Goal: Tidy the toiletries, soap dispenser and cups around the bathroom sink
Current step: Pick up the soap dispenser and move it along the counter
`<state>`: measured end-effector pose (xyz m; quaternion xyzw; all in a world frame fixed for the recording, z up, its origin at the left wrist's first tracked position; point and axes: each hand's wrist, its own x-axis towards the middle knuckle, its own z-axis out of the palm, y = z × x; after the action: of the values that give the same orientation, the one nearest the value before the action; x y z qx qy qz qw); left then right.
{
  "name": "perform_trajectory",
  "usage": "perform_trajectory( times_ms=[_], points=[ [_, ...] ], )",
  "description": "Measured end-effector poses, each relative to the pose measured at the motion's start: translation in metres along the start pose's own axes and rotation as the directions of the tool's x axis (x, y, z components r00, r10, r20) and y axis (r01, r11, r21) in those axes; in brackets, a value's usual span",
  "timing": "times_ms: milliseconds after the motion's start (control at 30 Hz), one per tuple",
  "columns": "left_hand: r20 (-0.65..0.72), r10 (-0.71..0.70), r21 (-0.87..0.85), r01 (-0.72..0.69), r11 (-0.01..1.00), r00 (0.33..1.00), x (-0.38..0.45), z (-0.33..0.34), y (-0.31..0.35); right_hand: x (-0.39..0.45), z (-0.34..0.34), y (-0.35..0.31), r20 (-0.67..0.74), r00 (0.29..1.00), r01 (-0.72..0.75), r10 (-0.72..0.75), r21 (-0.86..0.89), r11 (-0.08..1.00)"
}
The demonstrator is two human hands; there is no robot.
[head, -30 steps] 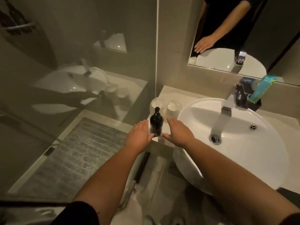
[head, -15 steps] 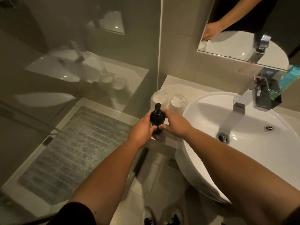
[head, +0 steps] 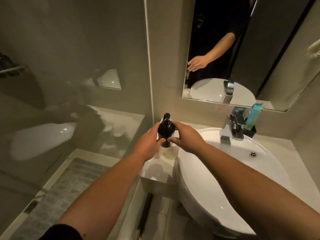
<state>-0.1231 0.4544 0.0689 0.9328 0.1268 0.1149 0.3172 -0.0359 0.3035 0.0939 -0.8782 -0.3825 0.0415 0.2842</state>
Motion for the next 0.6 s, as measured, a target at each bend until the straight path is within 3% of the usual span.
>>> perform_trajectory(
  times_ms=[267,600],
  points=[
    [0.032,0.147,-0.041,-0.146,0.988,0.989,0.071,0.004,0.038,0.031,-0.039,0.033,-0.123,0.989,-0.083,0.081,-0.014,0.996],
    [0.199,0.116,-0.023,-0.113,0.993,0.973,0.166,0.070,0.040,0.085,-0.036,0.127,-0.092,0.970,-0.224,0.227,0.041,0.974]
  ],
)
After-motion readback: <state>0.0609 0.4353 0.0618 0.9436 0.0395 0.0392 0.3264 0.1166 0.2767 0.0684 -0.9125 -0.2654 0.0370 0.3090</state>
